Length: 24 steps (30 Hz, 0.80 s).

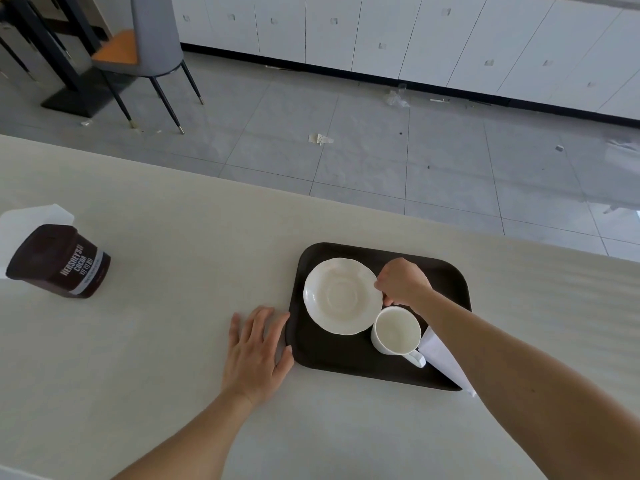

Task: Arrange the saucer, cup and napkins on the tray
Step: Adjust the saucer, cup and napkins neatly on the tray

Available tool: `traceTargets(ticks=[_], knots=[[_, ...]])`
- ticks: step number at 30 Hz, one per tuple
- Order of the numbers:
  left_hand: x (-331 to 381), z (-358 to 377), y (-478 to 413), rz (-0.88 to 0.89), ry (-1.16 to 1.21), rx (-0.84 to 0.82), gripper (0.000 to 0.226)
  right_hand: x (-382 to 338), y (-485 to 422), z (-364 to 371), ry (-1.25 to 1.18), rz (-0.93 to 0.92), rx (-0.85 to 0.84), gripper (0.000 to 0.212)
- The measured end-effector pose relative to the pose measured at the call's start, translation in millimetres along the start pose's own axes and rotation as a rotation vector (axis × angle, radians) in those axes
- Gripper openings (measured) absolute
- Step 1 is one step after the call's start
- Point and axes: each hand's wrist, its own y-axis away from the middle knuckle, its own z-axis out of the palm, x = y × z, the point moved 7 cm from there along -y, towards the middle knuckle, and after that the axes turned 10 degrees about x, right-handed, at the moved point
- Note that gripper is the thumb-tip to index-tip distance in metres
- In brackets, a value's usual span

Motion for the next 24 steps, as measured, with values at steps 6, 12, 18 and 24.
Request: traceTargets(ticks=[6,12,18,24], knots=[[-2,2,0,-0.005,0.0,-0.006,0.056,-2,-5,1,0.01,0.015,0.041,0.016],[-3,5,0,-0.004,0.004,-0.015,0.058,-9,-10,1,0.048,0.039,0.066,0.02],[-3,6,1,-0.009,0.002,-0.023,0.058,-6,-14,-1,-0.103,0.108,0.132,0.015],[-2,6,0,-0.006,-0.004,-0.017,0.059,-4,-17,0,-0.191,0.153,0.16,0.016]])
